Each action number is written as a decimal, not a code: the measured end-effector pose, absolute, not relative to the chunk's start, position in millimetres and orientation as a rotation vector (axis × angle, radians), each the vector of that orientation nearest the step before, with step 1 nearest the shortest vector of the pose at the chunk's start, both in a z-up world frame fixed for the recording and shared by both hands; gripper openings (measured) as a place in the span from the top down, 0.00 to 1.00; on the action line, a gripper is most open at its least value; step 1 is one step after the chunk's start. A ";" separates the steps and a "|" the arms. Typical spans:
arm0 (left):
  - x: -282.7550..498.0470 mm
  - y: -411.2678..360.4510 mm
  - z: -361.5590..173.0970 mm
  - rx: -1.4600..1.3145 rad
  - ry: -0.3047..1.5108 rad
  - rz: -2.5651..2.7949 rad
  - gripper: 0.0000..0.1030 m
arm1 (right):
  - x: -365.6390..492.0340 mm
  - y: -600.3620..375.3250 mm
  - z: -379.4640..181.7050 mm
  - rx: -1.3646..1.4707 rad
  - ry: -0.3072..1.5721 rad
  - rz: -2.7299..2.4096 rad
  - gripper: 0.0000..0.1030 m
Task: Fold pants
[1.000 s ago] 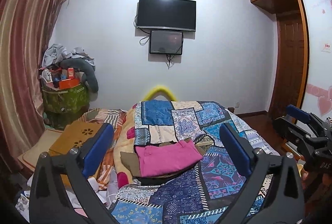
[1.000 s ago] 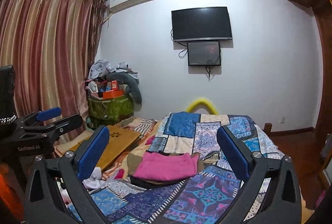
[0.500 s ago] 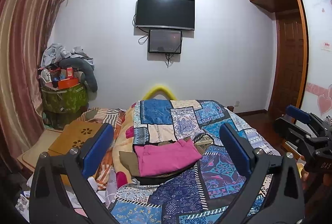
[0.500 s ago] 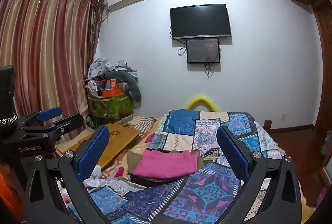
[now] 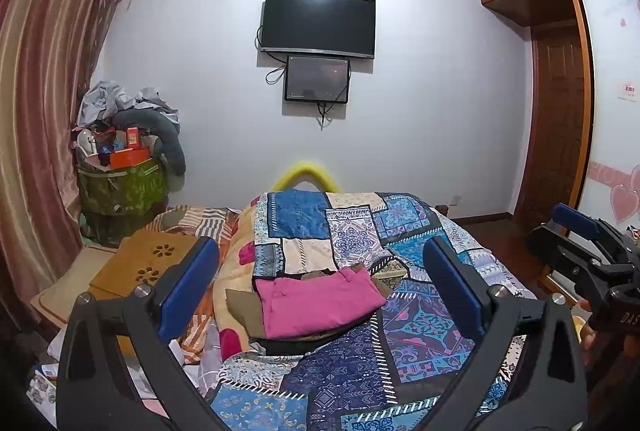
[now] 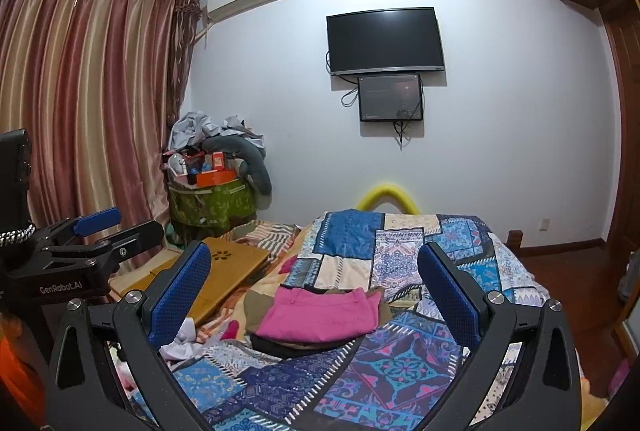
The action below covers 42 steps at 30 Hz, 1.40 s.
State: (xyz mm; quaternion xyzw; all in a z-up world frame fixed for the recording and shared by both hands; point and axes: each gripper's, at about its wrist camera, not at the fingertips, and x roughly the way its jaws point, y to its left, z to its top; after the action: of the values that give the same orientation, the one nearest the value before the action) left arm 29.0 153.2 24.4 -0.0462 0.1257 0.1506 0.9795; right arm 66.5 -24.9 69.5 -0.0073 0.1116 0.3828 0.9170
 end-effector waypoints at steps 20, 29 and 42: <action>29.4 152.2 21.7 -0.101 0.259 0.264 0.00 | 63.7 -24.5 69.5 -0.002 0.233 0.782 0.00; 29.9 154.7 22.7 -0.120 0.265 0.241 0.00 | 63.9 -23.4 69.4 0.002 0.236 0.780 0.00; 32.7 151.1 18.4 -0.099 0.280 0.238 0.00 | 64.8 -21.8 65.3 0.008 0.250 0.779 0.00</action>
State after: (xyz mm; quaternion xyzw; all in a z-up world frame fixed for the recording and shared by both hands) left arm 32.7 151.1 18.4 -0.0490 0.1392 0.1181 0.9820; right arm 64.8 -21.8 65.3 0.0041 0.1214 0.3789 0.9175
